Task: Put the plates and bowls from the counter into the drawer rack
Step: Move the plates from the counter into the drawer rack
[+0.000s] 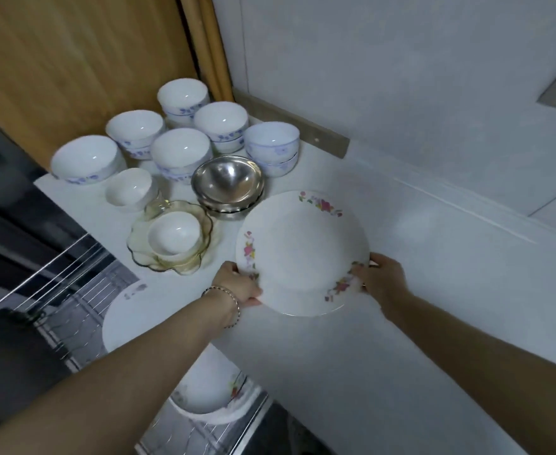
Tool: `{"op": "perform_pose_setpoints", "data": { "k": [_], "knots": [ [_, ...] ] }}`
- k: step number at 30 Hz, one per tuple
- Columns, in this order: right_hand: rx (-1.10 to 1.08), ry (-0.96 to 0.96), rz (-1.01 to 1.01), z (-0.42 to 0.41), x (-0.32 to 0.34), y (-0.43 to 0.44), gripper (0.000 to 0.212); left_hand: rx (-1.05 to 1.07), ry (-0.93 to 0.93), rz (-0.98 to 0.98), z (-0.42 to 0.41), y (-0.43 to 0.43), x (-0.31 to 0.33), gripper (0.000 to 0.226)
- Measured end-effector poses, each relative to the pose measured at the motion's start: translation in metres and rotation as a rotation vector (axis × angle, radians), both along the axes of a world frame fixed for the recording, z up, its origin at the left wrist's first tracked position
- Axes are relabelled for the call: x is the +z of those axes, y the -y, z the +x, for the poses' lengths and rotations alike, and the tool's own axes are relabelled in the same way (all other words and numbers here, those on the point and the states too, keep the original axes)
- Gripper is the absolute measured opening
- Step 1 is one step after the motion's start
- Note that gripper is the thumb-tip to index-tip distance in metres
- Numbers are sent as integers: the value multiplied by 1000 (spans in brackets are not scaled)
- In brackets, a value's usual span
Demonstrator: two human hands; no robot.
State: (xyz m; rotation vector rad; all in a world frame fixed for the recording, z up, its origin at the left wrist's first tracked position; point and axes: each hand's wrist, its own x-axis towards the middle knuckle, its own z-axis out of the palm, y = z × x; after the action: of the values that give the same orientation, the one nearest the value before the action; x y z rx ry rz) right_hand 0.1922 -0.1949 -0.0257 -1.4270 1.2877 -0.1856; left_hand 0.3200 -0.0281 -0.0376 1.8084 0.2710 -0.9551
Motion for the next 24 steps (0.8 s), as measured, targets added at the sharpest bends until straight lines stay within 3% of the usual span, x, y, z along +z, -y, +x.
{"op": "perform_pose_setpoints", "data": {
  "k": [9,14,19,24],
  "knots": [
    [14,62,98,-20,10,-217,38,-39,22,-4,-16,-223,16,28],
    [18,-8,138,-20,2,-335,18,-74,8,53,-16,-343,27,35],
    [-27,-25,254,-10,-12,-389,31,-97,-27,104,1,-390,24,41],
    [-66,-10,341,25,-34,-419,30,-107,-38,198,44,-412,1,43]
  ]
}}
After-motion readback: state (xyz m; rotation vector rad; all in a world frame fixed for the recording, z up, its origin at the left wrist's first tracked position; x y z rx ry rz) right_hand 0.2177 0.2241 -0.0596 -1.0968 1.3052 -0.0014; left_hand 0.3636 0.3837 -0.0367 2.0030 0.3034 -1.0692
